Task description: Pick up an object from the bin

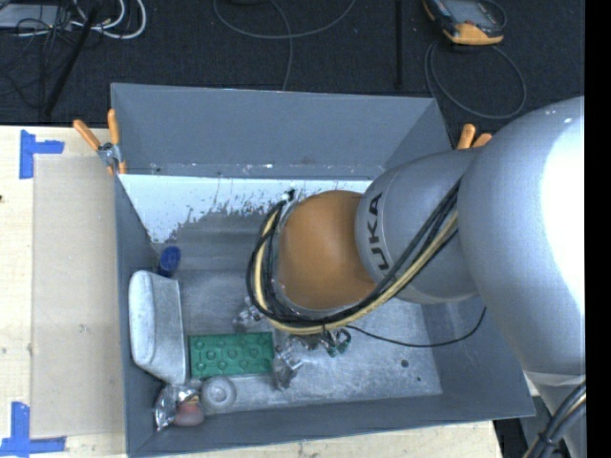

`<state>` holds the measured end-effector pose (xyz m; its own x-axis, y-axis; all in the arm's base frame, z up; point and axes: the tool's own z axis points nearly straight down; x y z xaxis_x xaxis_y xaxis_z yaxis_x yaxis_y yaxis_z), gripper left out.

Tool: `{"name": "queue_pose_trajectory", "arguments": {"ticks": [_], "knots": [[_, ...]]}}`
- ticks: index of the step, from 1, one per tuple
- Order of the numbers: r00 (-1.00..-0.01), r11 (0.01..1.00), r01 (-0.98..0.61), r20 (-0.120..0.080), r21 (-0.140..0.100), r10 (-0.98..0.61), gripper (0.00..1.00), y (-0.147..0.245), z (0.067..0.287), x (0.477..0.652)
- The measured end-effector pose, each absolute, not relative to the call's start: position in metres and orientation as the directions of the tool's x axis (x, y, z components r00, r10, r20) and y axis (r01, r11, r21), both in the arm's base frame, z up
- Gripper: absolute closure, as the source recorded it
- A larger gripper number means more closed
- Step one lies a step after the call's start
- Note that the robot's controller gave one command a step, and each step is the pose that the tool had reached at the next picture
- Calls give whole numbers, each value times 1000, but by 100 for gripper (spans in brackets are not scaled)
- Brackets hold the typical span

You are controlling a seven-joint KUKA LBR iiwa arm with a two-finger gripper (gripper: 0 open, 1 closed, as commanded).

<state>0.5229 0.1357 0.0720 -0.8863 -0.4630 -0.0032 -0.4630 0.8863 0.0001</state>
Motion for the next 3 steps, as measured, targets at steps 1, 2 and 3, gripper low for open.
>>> {"name": "queue_pose_trajectory", "arguments": {"ticks": [1, 2, 3], "knots": [[-886, 886, -464, -7, -1, -463, 100, 136, 74, 524], [-778, 778, -629, -6, -2, -629, 100, 127, 184, 527], [-782, 782, -623, -4, -2, -623, 100, 121, 226, 536]]}}
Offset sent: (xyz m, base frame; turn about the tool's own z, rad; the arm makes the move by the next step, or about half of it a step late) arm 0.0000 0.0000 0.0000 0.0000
